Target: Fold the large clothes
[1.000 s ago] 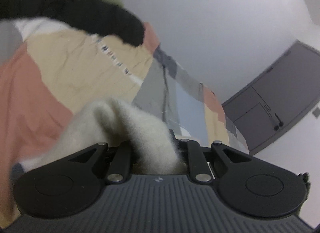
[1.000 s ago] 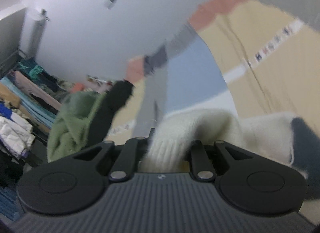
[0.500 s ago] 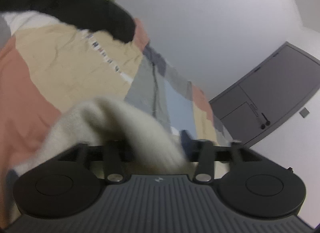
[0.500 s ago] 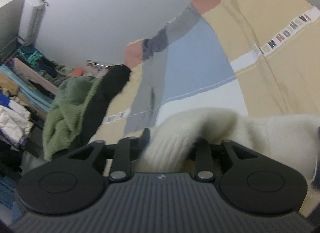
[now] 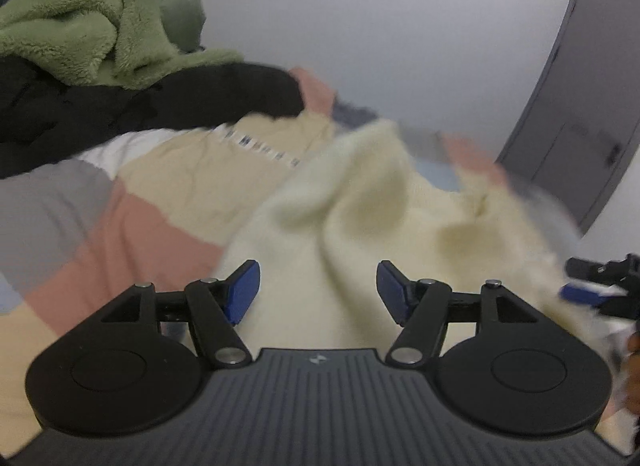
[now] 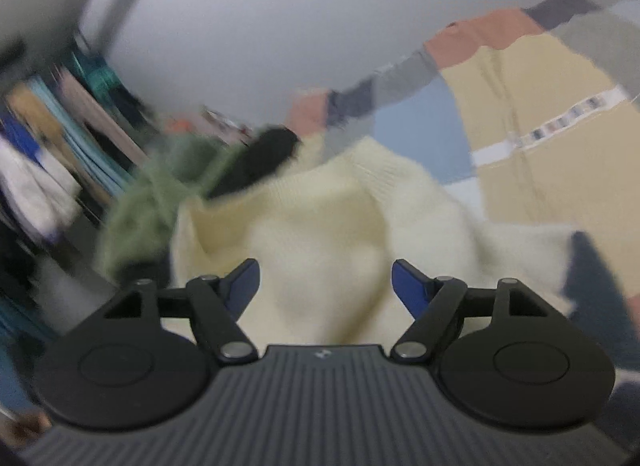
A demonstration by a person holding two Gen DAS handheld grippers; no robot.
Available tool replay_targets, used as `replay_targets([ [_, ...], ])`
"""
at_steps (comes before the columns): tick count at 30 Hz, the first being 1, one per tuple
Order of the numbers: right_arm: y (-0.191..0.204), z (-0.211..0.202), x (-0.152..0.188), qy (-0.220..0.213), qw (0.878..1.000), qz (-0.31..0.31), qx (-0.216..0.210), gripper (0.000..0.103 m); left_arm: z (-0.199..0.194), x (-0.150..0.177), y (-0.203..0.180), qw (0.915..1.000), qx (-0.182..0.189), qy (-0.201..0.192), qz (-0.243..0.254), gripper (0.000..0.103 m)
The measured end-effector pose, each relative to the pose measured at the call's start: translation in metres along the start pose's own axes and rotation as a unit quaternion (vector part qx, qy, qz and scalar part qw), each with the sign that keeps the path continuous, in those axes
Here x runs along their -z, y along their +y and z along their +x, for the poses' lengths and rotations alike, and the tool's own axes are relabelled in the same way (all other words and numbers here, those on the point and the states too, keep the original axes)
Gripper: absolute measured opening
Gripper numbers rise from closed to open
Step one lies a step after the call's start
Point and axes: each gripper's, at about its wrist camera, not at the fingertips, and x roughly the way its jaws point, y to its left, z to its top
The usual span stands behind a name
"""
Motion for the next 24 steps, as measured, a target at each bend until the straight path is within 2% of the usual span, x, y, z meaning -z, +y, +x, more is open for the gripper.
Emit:
replay_targets([
  [7, -0.001, 0.031, 0.008, 0.012, 0.991, -0.094, 0.092, 0.067, 0.03, 0.008, 0.008, 0.9969, -0.076, 0.009, 0.019, 0.069],
  [10, 0.004, 0.05, 0.014, 0.029, 0.978, -0.157, 0.136, 0.065, 0.04, 0.007, 0.018, 0.9966, -0.08, 0.019, -0.005, 0.069],
  [13, 0.01, 0.069, 0.023, 0.056, 0.958, -0.214, 0.181, 0.063, 0.046, 0.007, 0.023, 0.9965, -0.077, 0.028, -0.016, 0.067],
  [15, 0.01, 0.078, 0.028, 0.071, 0.948, -0.239, 0.2, 0.054, 0.049, 0.007, 0.023, 0.9963, -0.078, 0.033, -0.018, 0.067],
  [17, 0.012, 0.079, 0.029, 0.078, 0.942, -0.251, 0.209, 0.038, 0.051, 0.007, 0.023, 0.9962, -0.077, 0.036, -0.018, 0.065],
  [20, 0.011, 0.074, 0.028, 0.065, 0.94, -0.252, 0.22, 0.019, 0.051, 0.006, 0.024, 0.9963, -0.076, 0.038, -0.018, 0.053],
  [22, 0.01, 0.062, 0.023, 0.044, 0.946, -0.236, 0.217, 0.016, 0.051, 0.006, 0.024, 0.9962, -0.077, 0.035, -0.018, 0.042],
  [24, 0.01, 0.047, 0.016, 0.011, 0.949, -0.224, 0.223, 0.015, 0.047, 0.005, 0.025, 0.9963, -0.078, 0.026, -0.025, 0.02],
])
